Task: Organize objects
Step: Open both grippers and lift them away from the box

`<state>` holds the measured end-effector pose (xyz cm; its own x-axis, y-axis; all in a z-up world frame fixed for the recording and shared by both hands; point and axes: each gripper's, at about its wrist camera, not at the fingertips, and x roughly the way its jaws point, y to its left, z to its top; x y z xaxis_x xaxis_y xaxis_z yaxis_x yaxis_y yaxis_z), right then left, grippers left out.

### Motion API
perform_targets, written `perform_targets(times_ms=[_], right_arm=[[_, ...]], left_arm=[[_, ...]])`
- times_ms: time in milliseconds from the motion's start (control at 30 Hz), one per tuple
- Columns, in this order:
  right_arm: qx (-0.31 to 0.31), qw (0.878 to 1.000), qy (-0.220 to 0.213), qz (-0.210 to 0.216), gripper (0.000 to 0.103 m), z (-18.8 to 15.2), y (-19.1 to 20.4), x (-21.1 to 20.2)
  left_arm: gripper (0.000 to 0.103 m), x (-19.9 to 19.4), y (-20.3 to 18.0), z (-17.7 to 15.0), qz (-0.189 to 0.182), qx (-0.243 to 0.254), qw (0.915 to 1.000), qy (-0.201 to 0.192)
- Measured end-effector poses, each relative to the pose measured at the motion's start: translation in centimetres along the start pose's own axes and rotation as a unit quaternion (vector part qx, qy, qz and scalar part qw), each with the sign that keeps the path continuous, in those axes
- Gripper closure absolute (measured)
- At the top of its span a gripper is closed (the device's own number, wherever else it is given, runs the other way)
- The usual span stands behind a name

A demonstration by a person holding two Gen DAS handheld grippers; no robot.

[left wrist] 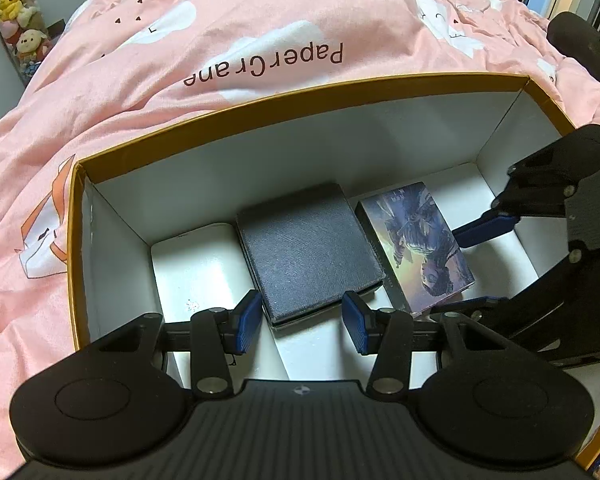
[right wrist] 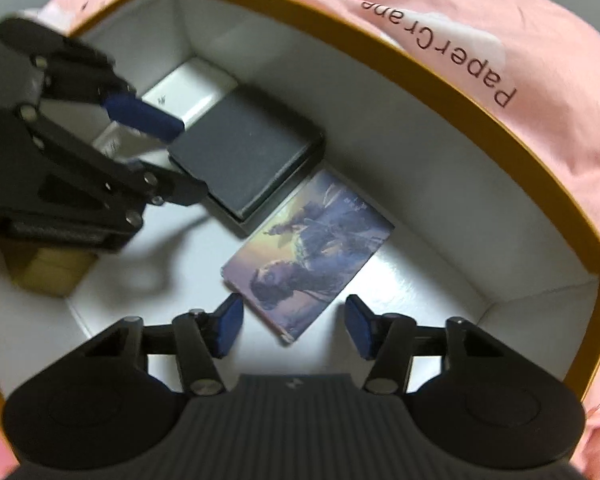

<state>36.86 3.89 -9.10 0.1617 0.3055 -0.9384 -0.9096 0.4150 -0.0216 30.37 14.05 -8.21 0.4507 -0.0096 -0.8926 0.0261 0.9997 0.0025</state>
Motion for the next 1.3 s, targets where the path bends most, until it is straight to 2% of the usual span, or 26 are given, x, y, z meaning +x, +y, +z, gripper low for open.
perform_targets(times_ms=[133,267,400,500,633,767,867,1033,1133,1300], right_arm=[[-0.029,1.000,-0.010,0.004,0.050,0.3,0.1,0.2],[-0.056,0.998,-0.010,-0.010,0.051,0.8,0.3,0.5],[-0.035,0.999,-0.013,-0.002,0.051,1.2,-0.2,0.8],[-0.042,0.999,-0.013,-0.010,0.051,1.1,0.1,0.7],[-0.014,1.000,-0.018,-0.011,0.043,0.9,0.3,-0.3],[0.035,0.997,-0.062,-0.003,0.043,-0.1,0.8,-3.7],[0.077,0.991,-0.109,0.006,0.034,-1.8,1.5,-7.4],[0.131,0.975,-0.178,-0.014,0.032,-6.8,4.5,-12.8],[0.171,0.964,-0.200,-0.031,0.025,-9.9,5.4,-14.8],[0.232,0.948,-0.208,-0.069,0.027,-15.5,7.5,-15.8]], left_arm=[[0.048,-0.9,-0.4,-0.5,-0.002,0.004,1.0000,0.000],[0.048,-0.9,-0.3,-0.4,-0.003,0.001,1.0000,0.000],[0.048,-0.9,-0.3,-0.4,-0.004,0.002,1.0000,-0.002],[0.048,-1.0,-0.4,-0.4,-0.006,0.005,1.0000,-0.004],[0.048,-1.8,-0.4,-0.6,-0.011,-0.005,0.9999,-0.012],[0.048,-5.3,-0.7,-1.1,-0.021,-0.021,0.9981,-0.054],[0.047,-9.0,-1.4,-2.4,-0.036,-0.032,0.9940,-0.099],[0.047,-13.8,-3.6,-6.3,-0.066,-0.045,0.9836,-0.162],[0.047,-15.0,-4.7,-8.7,-0.092,-0.054,0.9795,-0.171],[0.047,-14.9,-6.1,-11.6,-0.140,-0.069,0.9765,-0.149]])
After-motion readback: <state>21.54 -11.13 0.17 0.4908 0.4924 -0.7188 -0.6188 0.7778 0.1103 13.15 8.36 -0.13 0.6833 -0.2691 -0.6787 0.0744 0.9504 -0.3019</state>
